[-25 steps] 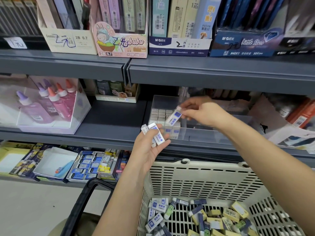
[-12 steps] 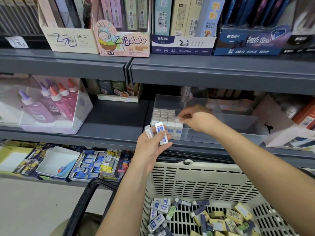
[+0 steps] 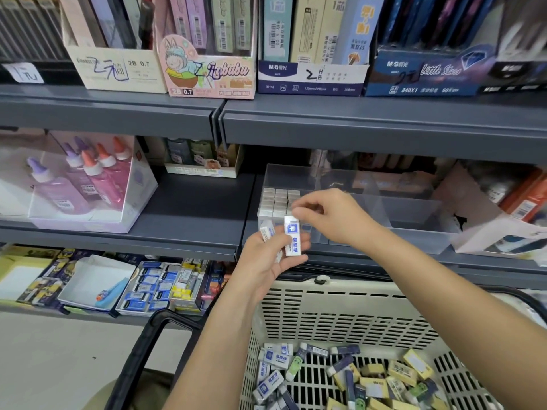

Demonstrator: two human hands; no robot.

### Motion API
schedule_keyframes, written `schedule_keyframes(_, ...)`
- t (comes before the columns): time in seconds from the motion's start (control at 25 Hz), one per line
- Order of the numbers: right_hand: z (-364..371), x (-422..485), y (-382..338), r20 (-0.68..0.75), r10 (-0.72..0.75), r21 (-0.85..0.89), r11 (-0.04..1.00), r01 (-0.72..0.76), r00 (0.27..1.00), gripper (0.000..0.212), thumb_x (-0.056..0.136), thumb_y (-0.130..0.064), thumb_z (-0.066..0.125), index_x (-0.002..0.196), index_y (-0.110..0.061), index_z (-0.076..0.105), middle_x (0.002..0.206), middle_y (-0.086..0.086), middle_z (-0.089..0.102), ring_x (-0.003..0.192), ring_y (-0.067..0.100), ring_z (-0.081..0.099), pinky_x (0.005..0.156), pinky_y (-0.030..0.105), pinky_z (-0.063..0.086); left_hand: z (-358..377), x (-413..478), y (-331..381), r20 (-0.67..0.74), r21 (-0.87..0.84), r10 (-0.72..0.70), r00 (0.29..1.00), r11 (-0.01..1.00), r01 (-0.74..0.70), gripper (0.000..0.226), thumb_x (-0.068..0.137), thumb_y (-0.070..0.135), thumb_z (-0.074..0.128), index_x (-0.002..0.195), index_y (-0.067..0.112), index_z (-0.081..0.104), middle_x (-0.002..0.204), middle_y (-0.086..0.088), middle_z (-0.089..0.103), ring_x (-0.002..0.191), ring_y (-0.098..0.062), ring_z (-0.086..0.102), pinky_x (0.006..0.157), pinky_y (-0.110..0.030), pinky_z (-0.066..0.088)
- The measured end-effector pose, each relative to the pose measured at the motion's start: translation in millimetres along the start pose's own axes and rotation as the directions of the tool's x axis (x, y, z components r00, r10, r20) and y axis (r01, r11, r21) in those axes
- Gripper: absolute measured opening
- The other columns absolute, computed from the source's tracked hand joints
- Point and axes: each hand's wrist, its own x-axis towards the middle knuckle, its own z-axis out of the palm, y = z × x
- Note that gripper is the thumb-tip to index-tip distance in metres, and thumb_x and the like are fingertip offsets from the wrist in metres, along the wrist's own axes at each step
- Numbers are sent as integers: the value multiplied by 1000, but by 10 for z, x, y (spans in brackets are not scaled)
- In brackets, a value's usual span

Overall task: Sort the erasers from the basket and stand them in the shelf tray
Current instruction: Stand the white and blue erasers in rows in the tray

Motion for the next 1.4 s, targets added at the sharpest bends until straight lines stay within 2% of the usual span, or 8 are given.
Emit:
schedule_keyframes(0.32, -245, -96, 3, 221, 22, 31, 999, -30, 975, 4, 85, -24, 65, 87, -23, 68, 77, -9, 68, 69, 2, 60, 69, 19, 47, 55, -12, -61, 59, 93, -6, 998, 996, 0, 17, 93, 4, 50, 100, 5, 65, 91, -10, 74, 87, -19, 71, 64, -24, 56)
schedule_keyframes(0.44, -376, 21, 70, 59, 94, 54, 994, -98, 994, 9, 83, -26, 66, 77, -30, 63, 68, -17, 62, 64, 1, 58, 63, 12, 42, 32, 31, -59, -98, 171, 116, 988, 980, -98, 18, 93, 6, 49, 96, 11, 65, 79, -2, 72, 69, -9, 68, 56, -21, 53)
schedule_keyframes(0.56, -417, 222, 172, -184, 197, 26, 980, -196, 963, 13, 86, -22, 63, 77, -30, 57, 72, -16, 58, 74, 9, 57, 72, 17, 41, -18, 71, -61, -193, 247, 196, 961, 958, -146, 12, 90, 9, 49, 90, 16, 58, 59, 5, 49, 45, -5, 40, 41, -19, 35)
schedule_keyframes(0.68, -277, 323, 244, -187, 166, -146, 970, -194, 968, 7, 88, -29, 58, 85, -35, 58, 77, -18, 57, 76, 7, 56, 69, 20, 41, -16, 46, -69, -164, 147, 152, 975, 981, -128, 14, 76, 16, 53, 84, 16, 41, 63, 4, 41, 47, -6, 32, 40, -20, 27)
schedule_keyframes(0.8, -122, 384, 286, -94, 163, -132, 976, -175, 982, 11, 87, -28, 59, 81, -36, 57, 76, -20, 57, 77, 8, 59, 67, 21, 43, -11, 40, -44, -130, 16, 102, 986, 995, -101, 25, 61, 19, 51, 82, 16, 37, 64, 1, 48, 46, -9, 36, 39, -21, 26)
schedule_keyframes(1.0, 44, 416, 359, 17, 201, -191, 962, -195, 979, 15, 91, -24, 53, 94, -32, 65, 102, -7, 67, 92, 17, 61, 83, 28, 48, 3, 47, -44, -87, 145, 216, 973, 969, -202, 6, 89, 10, 56, 91, 15, 58, 78, 0, 69, 72, -16, 60, 50, -22, 44)
schedule_keyframes(1.2, 6, 334, 349, -2, 145, -207, 968, -142, 989, 22, 93, -27, 50, 108, -27, 66, 117, -3, 64, 102, 22, 59, 85, 27, 43, -19, 39, -48, -60, 141, 235, 970, 964, -225, 24, 93, 4, 47, 92, 14, 68, 89, -4, 72, 80, -15, 64, 61, -22, 52)
schedule_keyframes(1.4, 21, 53, 114, -106, -49, -5, 999, 49, 993, 21, 90, -34, 54, 101, -24, 70, 91, -13, 68, 75, -1, 55, 66, 13, 39, -10, 43, -48, -53, 101, 207, 977, 974, -201, 25, 94, 11, 49, 86, 16, 72, 85, -8, 72, 78, -18, 66, 60, -22, 52)
